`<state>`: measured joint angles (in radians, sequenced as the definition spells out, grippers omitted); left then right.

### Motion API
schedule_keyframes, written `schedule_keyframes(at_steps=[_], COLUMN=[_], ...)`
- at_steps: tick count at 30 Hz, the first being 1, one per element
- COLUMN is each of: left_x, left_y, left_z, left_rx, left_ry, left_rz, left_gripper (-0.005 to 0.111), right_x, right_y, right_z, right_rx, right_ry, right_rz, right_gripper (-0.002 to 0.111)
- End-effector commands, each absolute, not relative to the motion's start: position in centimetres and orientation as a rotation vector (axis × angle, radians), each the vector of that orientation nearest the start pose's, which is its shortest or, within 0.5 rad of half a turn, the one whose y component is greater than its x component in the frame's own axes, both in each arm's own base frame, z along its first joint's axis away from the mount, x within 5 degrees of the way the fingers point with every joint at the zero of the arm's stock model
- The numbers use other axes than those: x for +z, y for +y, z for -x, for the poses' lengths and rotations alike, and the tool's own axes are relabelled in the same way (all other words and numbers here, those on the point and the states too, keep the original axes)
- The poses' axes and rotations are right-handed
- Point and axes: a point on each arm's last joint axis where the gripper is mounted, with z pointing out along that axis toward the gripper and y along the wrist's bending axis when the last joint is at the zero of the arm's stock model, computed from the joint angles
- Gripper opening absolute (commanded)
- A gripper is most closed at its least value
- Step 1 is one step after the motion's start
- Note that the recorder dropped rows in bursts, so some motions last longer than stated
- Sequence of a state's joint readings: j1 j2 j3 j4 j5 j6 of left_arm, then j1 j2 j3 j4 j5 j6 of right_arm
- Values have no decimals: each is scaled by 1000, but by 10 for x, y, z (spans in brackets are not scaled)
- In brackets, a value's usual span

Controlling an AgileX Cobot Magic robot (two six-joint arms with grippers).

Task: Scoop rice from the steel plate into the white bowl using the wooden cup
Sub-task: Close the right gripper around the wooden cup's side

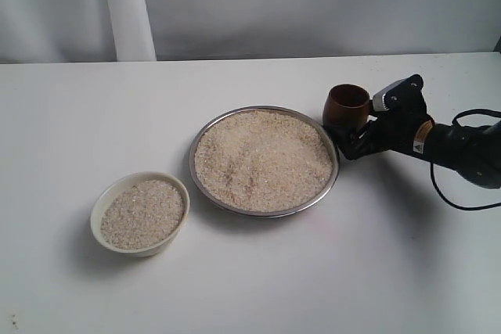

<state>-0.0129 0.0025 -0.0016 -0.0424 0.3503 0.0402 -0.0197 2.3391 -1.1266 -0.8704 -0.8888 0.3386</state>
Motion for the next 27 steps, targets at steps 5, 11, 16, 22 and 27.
schedule_keyframes(at_steps=[5,11,16,22,27], left_x=[182,182,182,182,182], left_y=[-2,-2,-2,-2,-2], left_z=[-53,-53,-53,-53,-53], left_rx=[-26,-26,-26,-26,-26], left_ry=[1828,1828,1828,1828,1828], left_rz=[-21,-21,-21,-21,-21], left_gripper=[0,0,0,0,0], right_x=[53,51,52,56,58], right_y=[48,45,44,61,71], right_z=[-419,-421,-423,-429,-439], right_rx=[460,433,419,399,350], right_ry=[1818,1823,1821,1814,1854], right_rz=[655,611,589,629,644], right_gripper=[94,94,94,94,94])
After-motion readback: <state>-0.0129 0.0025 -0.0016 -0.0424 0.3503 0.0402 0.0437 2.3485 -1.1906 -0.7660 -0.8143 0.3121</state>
